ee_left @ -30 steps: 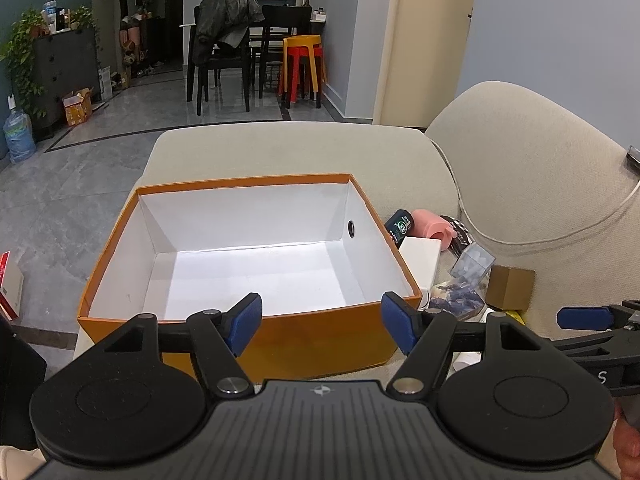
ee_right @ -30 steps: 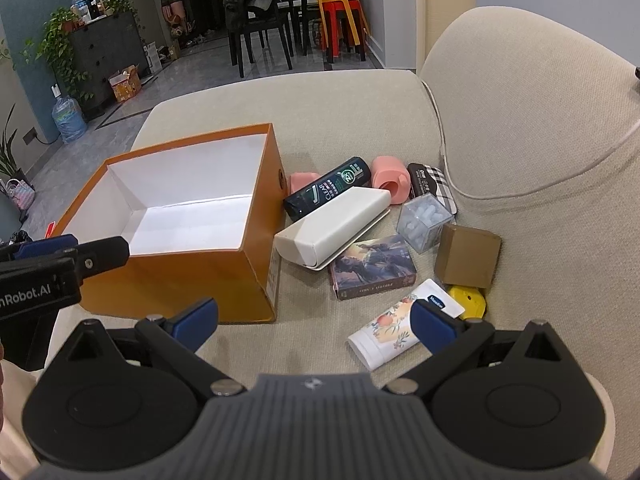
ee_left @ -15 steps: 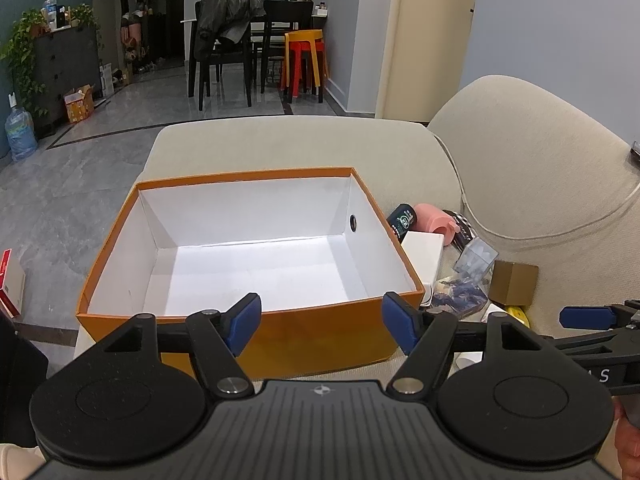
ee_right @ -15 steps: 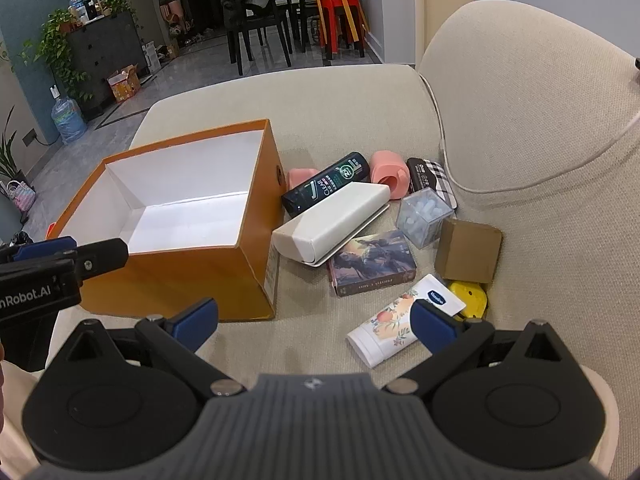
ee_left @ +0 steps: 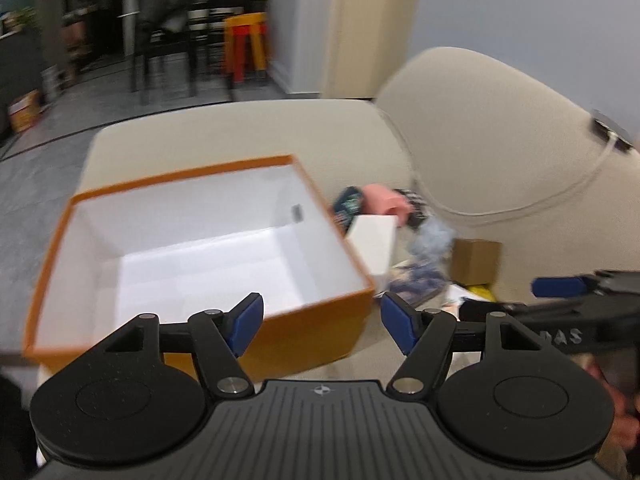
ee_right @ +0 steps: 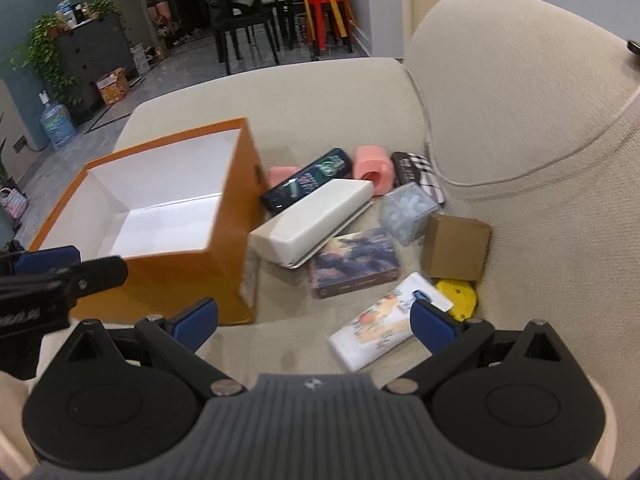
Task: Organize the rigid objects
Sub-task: 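Move the left tool down to the dark CLEAR shampoo bottle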
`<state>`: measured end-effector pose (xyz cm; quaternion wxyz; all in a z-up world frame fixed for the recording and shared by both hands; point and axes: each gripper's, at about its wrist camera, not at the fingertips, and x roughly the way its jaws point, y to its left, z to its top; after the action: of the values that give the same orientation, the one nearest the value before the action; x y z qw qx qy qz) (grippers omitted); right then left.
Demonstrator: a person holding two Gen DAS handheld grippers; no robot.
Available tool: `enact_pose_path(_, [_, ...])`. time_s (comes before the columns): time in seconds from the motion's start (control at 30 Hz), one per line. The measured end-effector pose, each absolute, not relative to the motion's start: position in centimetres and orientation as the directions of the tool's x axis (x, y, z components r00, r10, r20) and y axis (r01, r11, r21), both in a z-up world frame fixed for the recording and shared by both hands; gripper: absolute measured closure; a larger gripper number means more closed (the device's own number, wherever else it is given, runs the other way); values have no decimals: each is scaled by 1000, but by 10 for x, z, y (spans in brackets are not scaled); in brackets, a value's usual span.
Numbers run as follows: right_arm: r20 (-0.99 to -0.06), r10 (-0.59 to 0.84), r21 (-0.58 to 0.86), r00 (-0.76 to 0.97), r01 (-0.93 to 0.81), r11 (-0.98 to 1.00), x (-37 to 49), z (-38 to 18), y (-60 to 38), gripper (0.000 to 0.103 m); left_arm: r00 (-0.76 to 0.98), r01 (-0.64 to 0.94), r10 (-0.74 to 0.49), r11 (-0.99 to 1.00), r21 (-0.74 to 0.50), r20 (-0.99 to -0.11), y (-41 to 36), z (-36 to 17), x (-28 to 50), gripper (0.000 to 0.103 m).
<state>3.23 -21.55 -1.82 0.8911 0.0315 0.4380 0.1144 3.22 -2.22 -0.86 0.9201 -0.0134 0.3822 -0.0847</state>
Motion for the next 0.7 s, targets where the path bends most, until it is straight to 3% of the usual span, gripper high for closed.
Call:
enact_pose_path(0.1, [-775, 201, 163, 598, -119, 979, 49, -23, -234, 5, 672, 261, -237, 962, -76, -702, -39, -1, 56, 26])
enact_pose_path(0.23, [-792, 180, 209, 584, -18, 978, 75, -34, -257, 19, 618, 408, -263, 913, 16, -741, -73, -1, 98, 30])
enact_pose_path(0.53, [-828, 240, 354, 506, 141, 925, 124, -80, -282, 42, 408, 544, -174, 835, 85, -896, -133, -59, 187, 33])
enact_pose_path(0.7, [-826, 282, 410, 489, 178, 894, 137, -105, -292, 45, 340, 563, -101, 818, 116, -935, -144, -80, 212, 34])
